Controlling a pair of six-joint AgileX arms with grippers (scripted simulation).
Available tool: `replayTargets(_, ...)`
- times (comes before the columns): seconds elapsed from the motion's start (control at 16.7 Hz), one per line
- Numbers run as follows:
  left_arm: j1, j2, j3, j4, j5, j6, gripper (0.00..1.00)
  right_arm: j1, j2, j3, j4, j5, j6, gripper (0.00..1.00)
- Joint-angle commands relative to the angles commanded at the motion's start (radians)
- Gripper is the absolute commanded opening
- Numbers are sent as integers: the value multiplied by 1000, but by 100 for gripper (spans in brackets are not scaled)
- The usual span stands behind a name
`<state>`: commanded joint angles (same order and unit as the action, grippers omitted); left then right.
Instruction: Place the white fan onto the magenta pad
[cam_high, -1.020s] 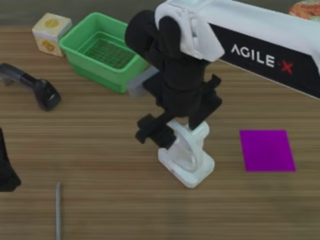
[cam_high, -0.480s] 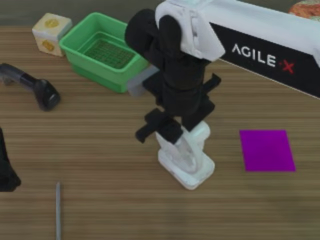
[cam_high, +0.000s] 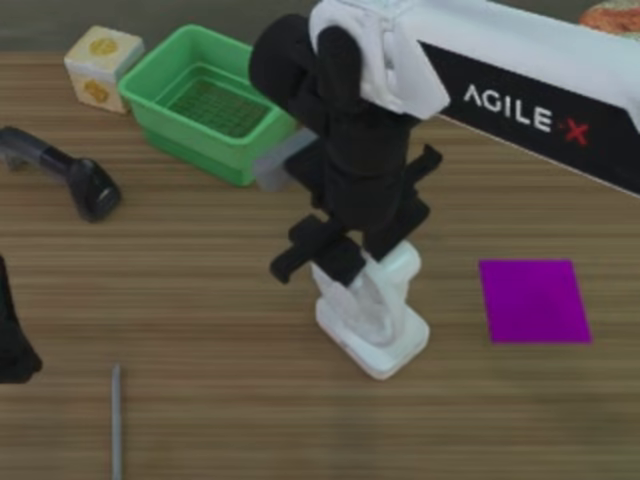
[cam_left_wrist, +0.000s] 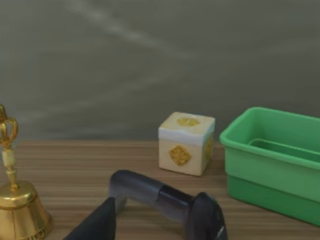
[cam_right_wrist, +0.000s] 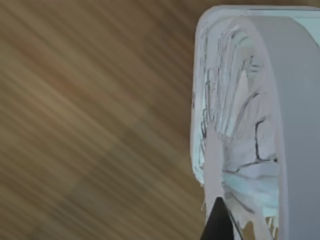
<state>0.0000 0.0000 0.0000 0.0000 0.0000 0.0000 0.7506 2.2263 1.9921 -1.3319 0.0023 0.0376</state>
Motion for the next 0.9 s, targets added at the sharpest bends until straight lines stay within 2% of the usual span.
replayTargets(0.42,0,0,0,0,0,0,100,6,22,221,-196,0,0,0)
replayTargets(0.72,0,0,0,0,0,0,100,1,18,221,-197,0,-1,0)
replayTargets(0.9,0,0,0,0,0,0,100,-21,5,195,-196,0,-63,0)
